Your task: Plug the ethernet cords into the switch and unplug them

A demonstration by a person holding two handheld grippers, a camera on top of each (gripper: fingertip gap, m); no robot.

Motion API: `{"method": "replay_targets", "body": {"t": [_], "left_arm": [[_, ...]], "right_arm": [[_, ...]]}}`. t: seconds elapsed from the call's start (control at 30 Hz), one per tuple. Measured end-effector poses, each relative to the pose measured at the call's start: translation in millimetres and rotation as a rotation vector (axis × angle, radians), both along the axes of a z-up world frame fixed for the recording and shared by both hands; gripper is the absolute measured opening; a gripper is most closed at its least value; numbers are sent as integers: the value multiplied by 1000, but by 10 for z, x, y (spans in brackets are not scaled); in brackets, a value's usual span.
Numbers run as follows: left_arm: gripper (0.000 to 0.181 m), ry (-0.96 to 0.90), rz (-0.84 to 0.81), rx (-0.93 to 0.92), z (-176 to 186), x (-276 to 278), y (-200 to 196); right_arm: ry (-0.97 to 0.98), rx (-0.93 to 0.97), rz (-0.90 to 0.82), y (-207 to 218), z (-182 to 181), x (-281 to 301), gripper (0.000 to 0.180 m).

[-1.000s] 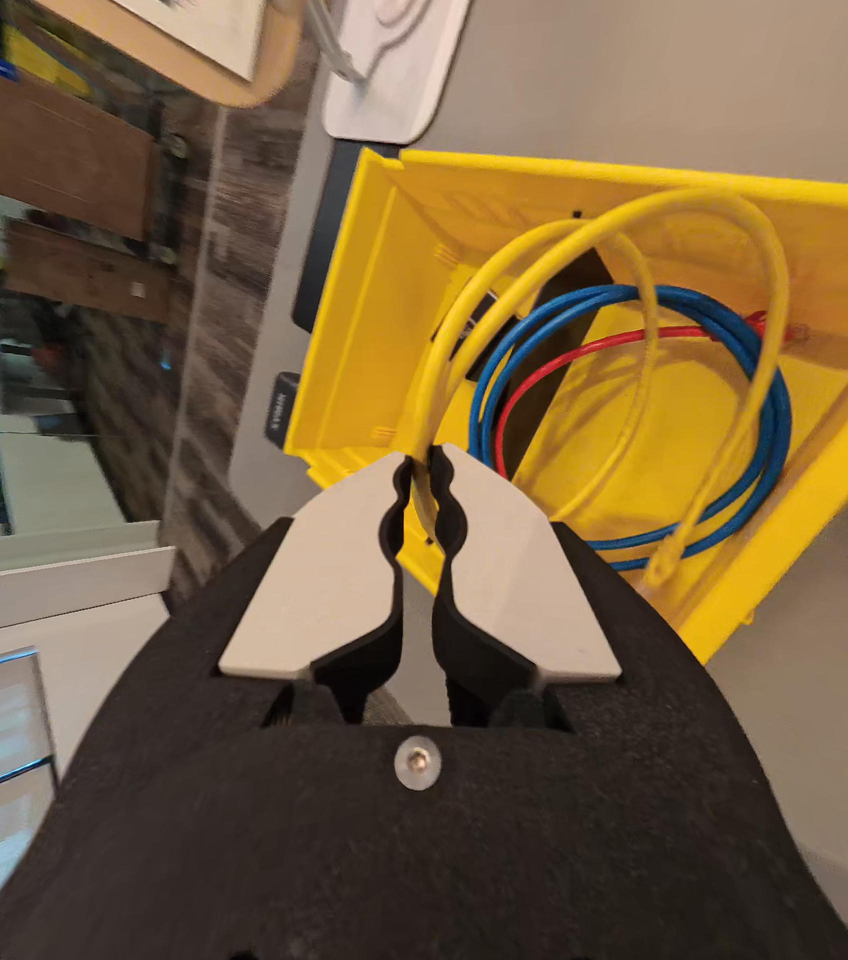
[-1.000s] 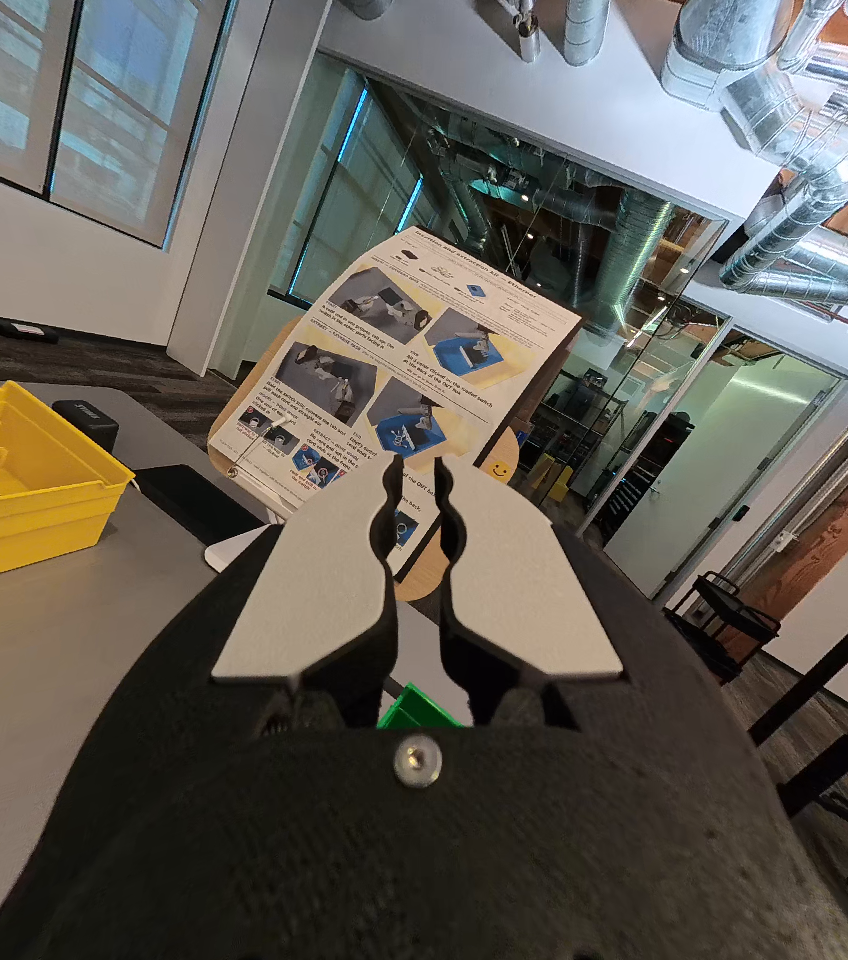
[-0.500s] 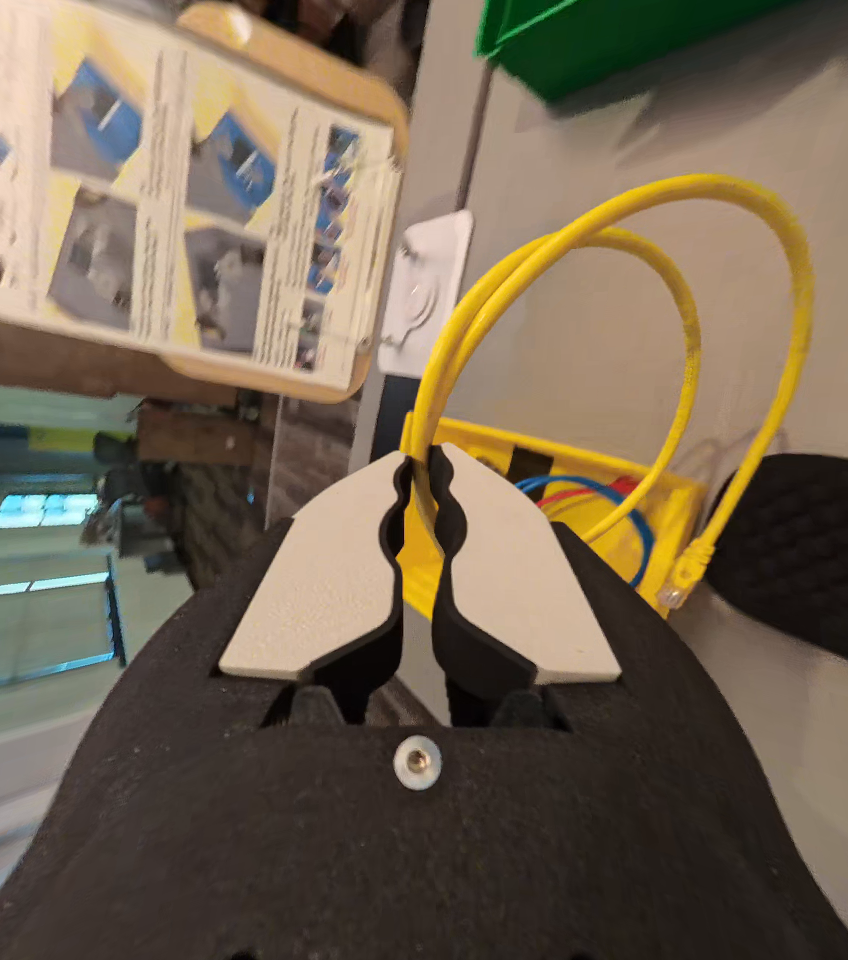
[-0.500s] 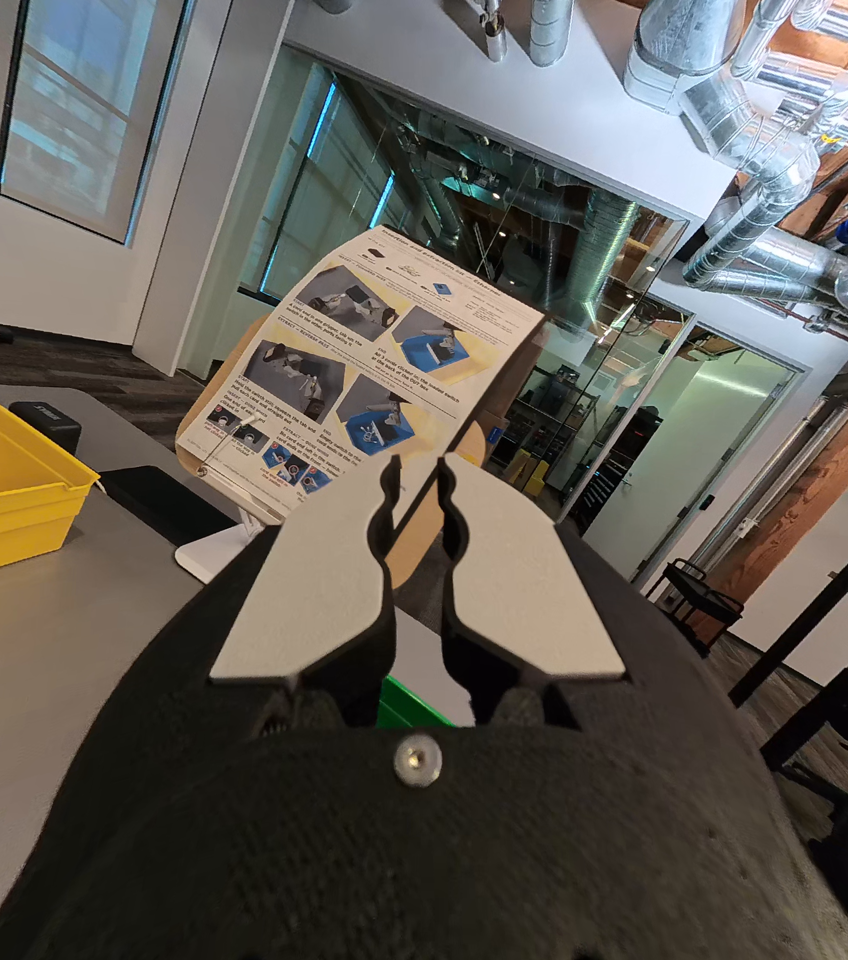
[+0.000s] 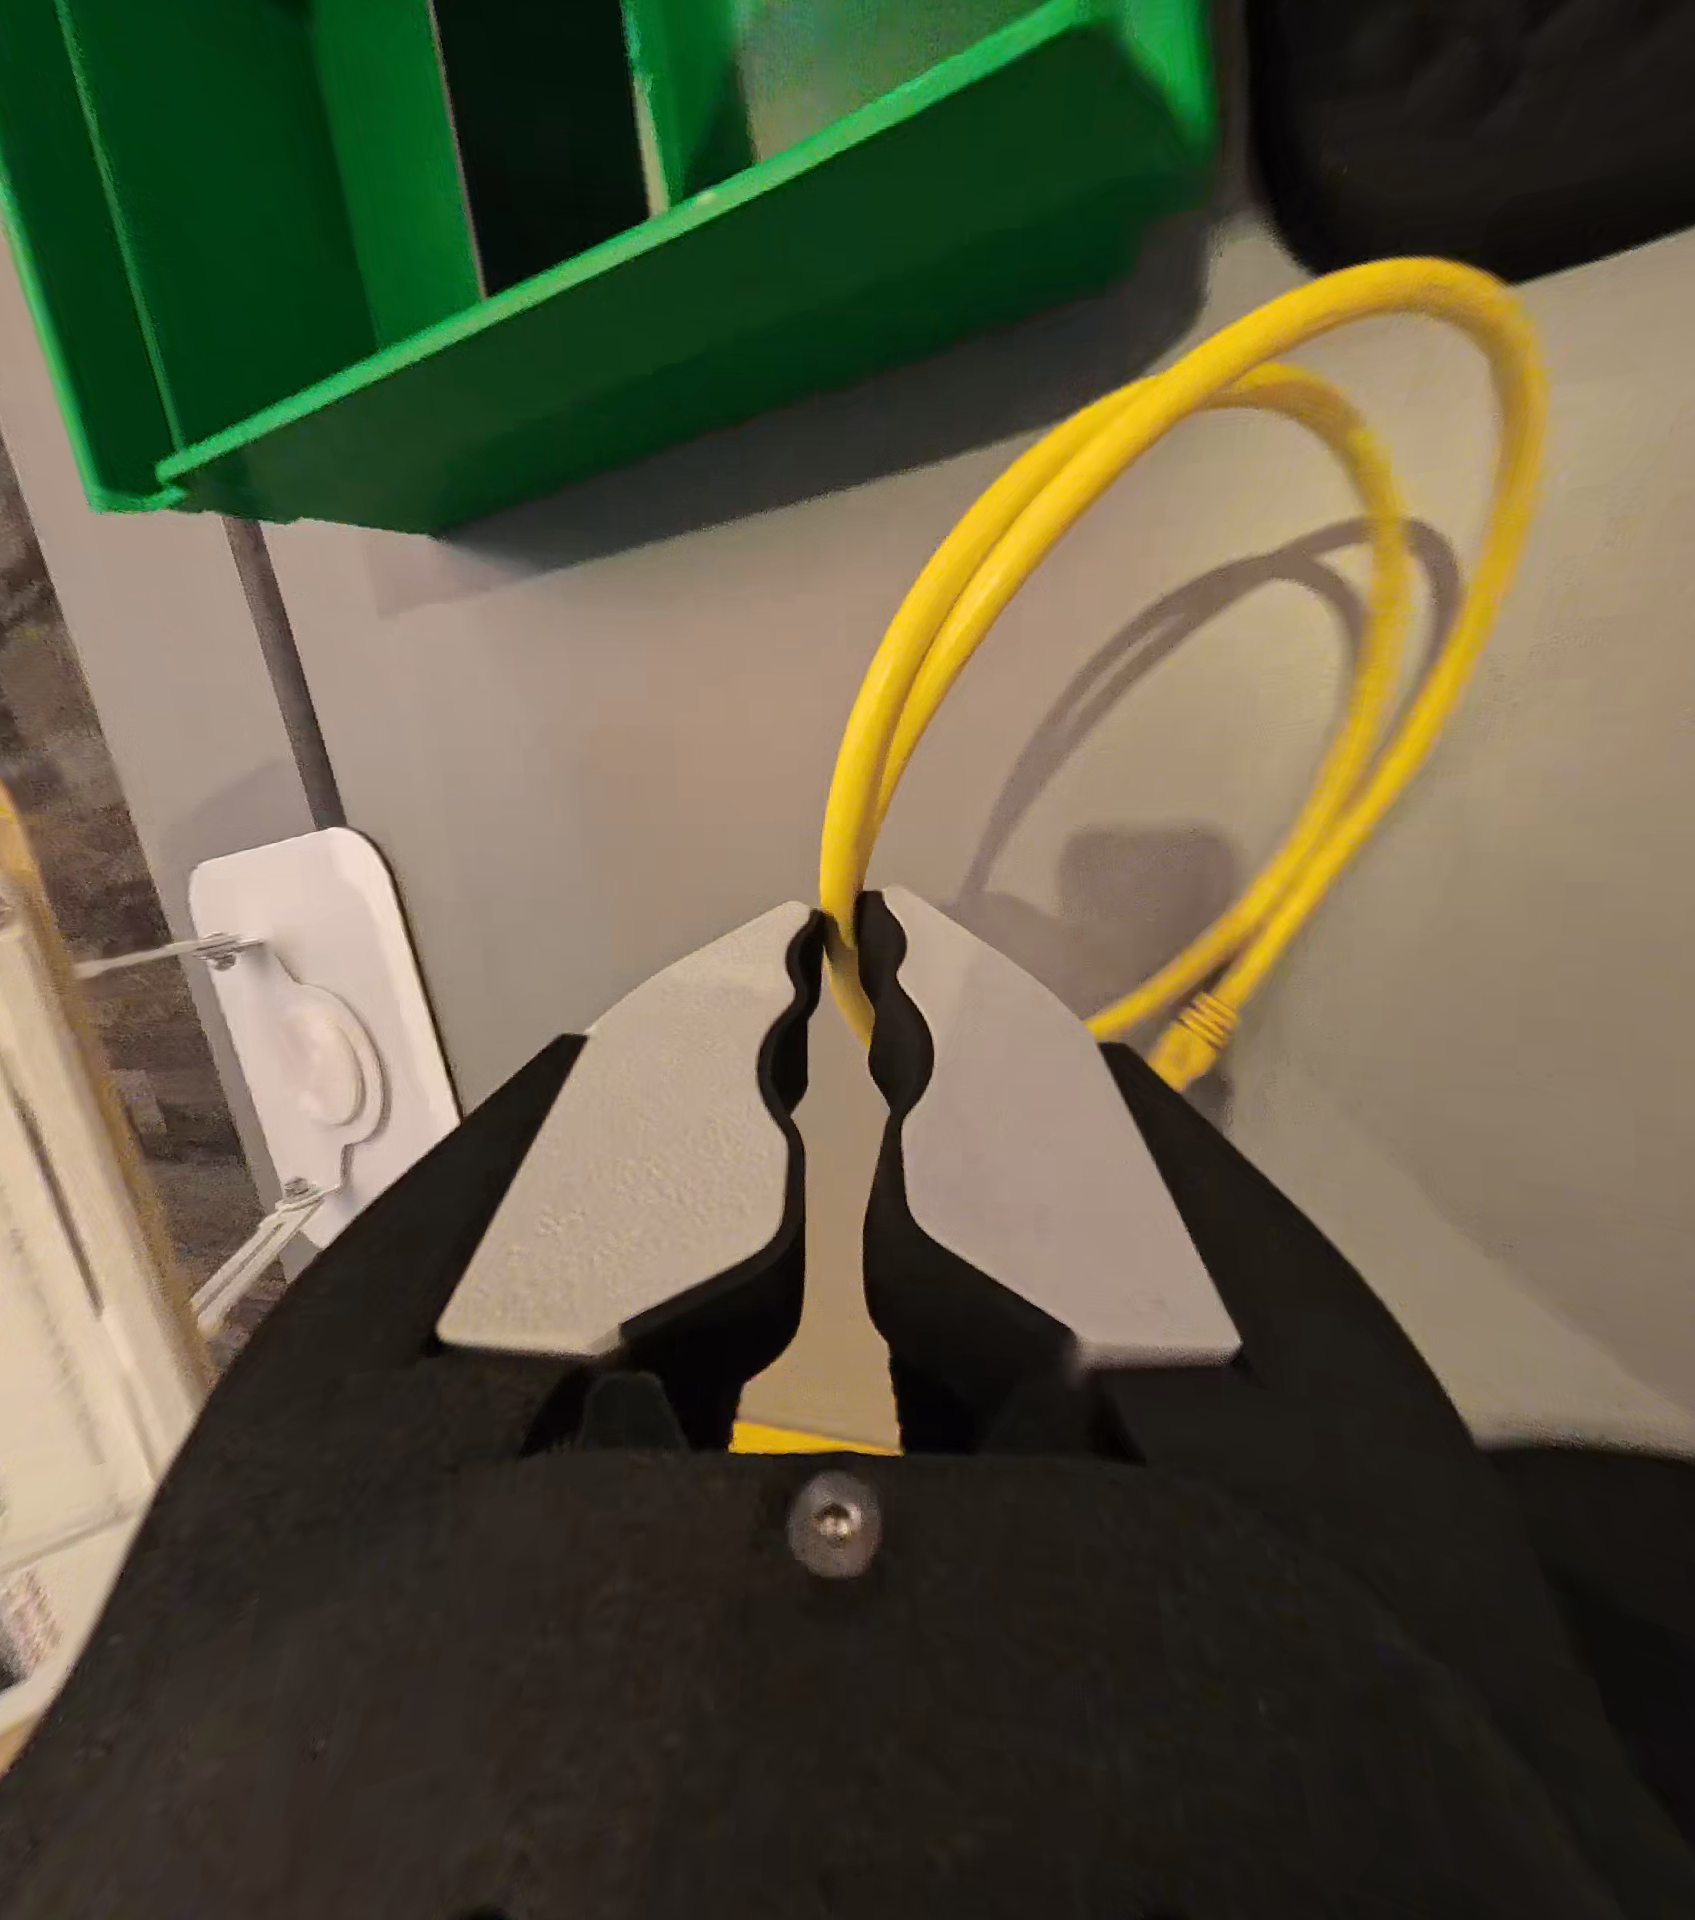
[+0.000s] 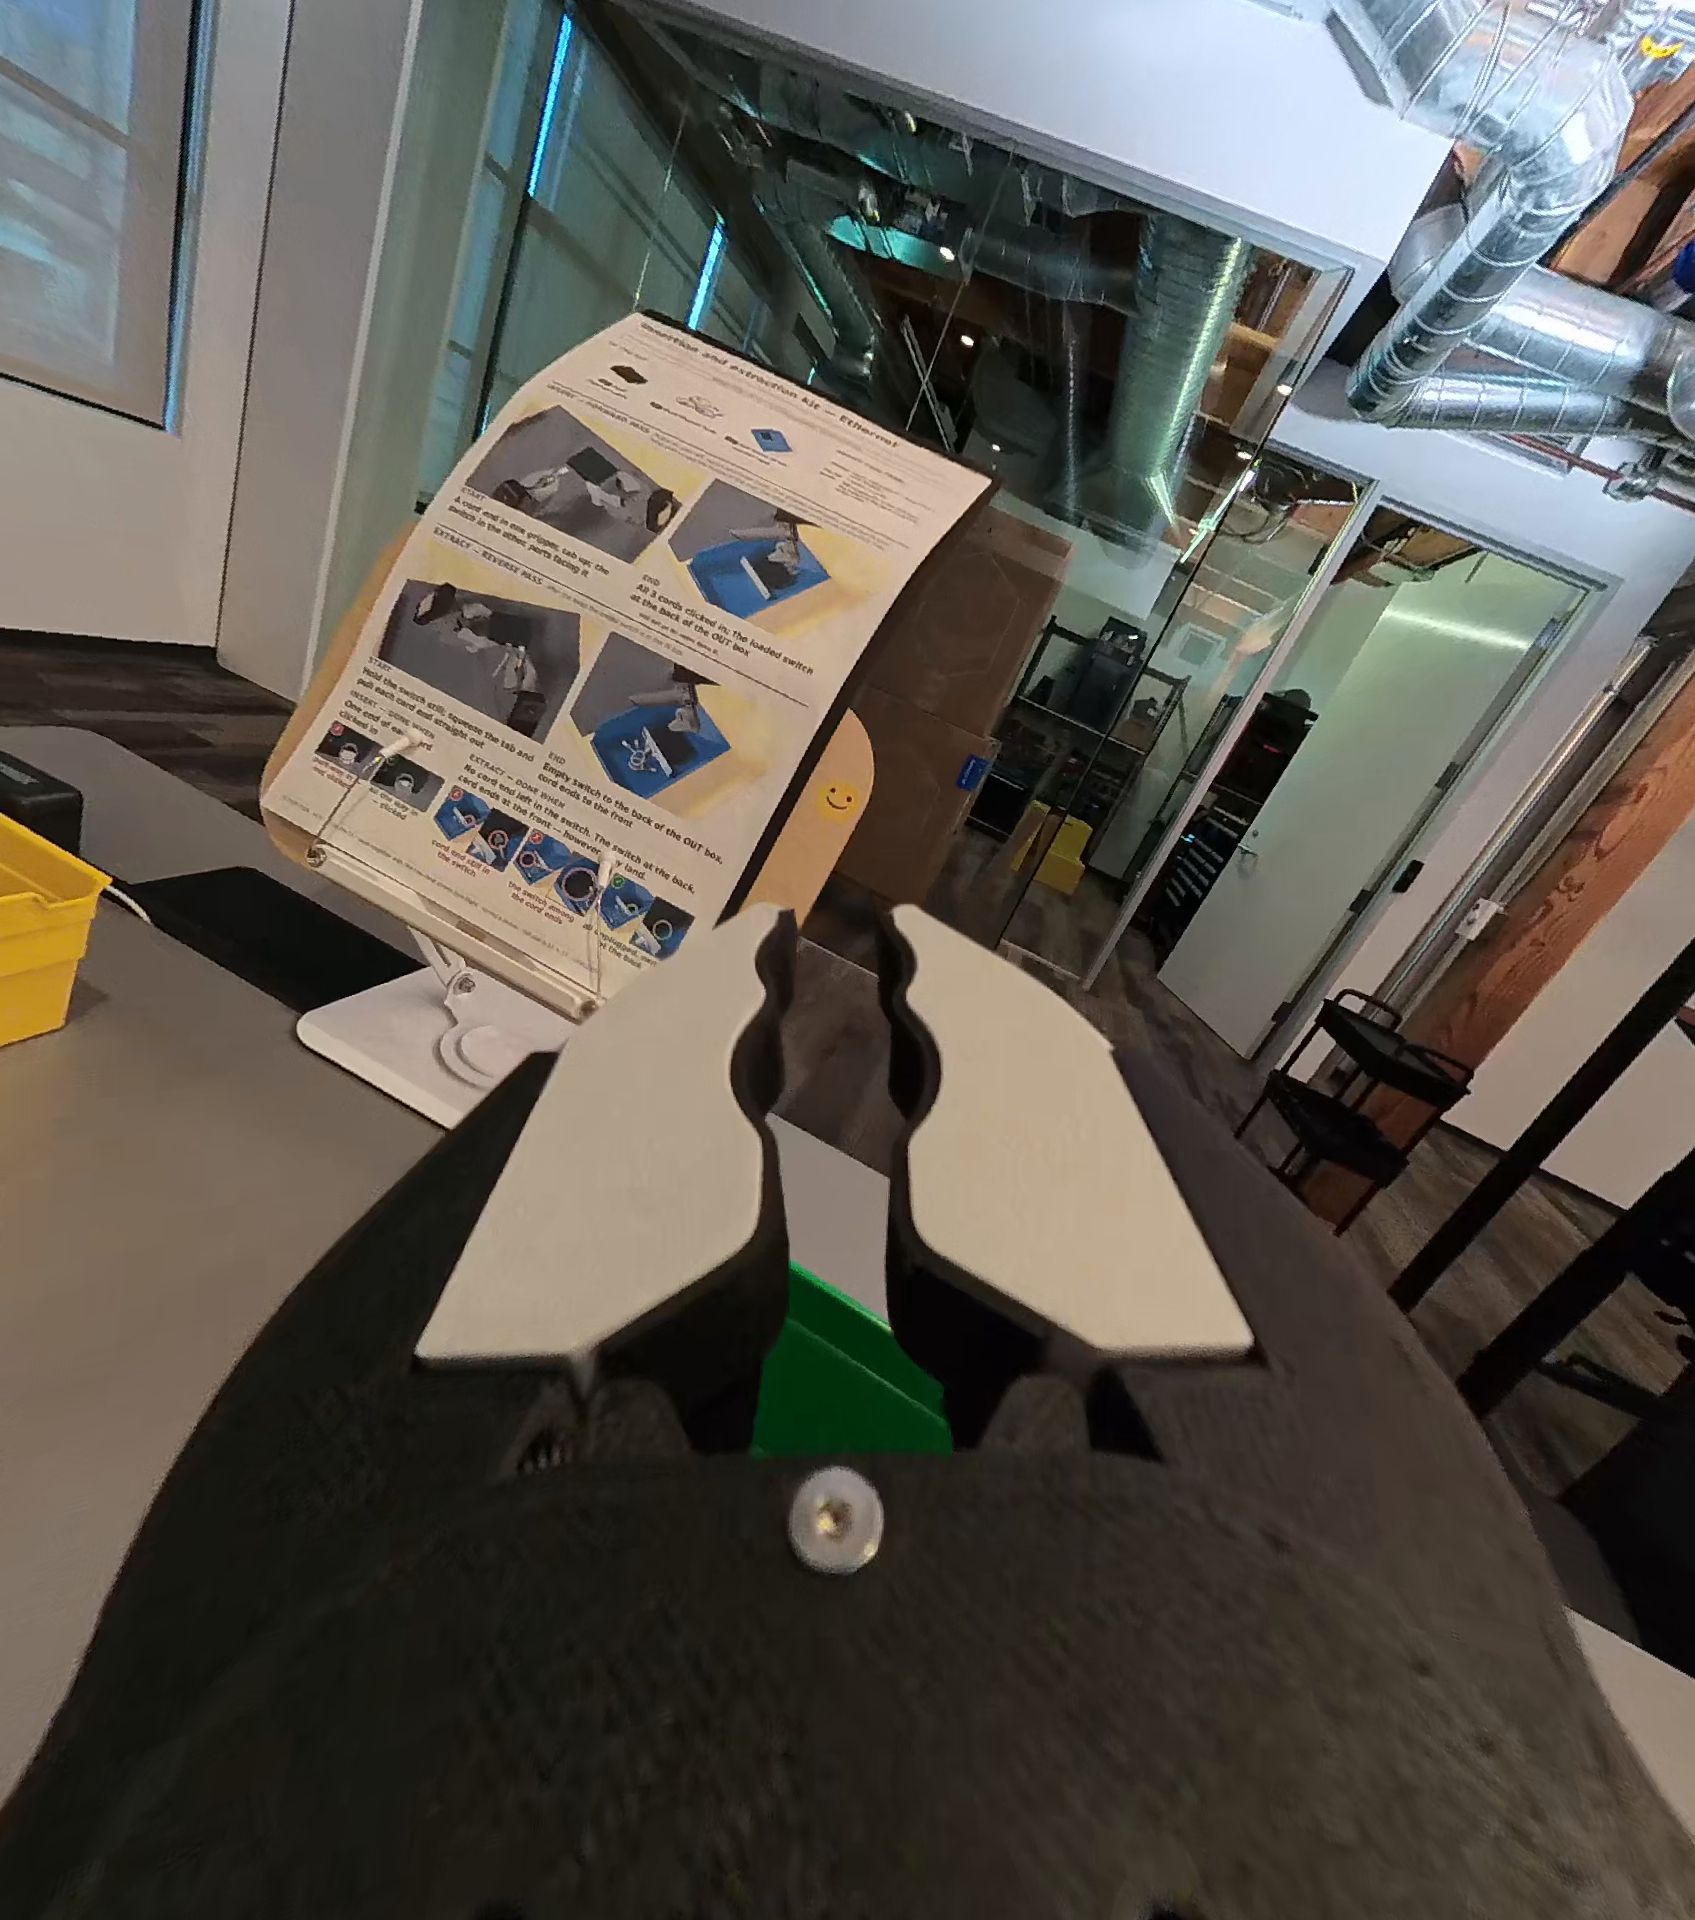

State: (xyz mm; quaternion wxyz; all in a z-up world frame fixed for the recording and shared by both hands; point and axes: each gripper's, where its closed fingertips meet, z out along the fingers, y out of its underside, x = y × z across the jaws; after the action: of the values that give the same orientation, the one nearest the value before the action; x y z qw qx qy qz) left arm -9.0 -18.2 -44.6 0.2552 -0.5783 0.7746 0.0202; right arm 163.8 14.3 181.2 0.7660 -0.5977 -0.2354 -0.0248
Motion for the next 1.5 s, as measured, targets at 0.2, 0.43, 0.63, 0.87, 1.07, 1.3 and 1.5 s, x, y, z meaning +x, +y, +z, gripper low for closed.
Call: {"method": "replay_targets", "body": {"t": [0.2, 0.43, 0.63, 0.87, 1.07, 1.3, 1.5], "left_arm": [[6, 139, 125, -169, -683, 34, 434], [22, 33, 202, -213, -972, 87, 540], [28, -399, 353, -251, -274, -119, 334], [21, -660, 648, 291, 627, -2064, -74], [18, -342, 813, 291, 328, -3375, 387], [23, -257, 683, 44, -200, -3314, 722], [15, -234, 664, -17, -285, -3289, 770]], "right_arm": [[-40, -35, -12, 67, -111, -18, 17], [-89, -105, -59, 231, -317, 33, 20], [-65, -117, -51, 264, -355, 52, 22], [-109, -124, -41, 323, -370, -85, 23], [-159, -137, -32, 332, -417, -257, 24], [-136, -125, -4, 276, -378, -273, 24], [-125, -134, 7, 294, -407, -261, 24]]}}
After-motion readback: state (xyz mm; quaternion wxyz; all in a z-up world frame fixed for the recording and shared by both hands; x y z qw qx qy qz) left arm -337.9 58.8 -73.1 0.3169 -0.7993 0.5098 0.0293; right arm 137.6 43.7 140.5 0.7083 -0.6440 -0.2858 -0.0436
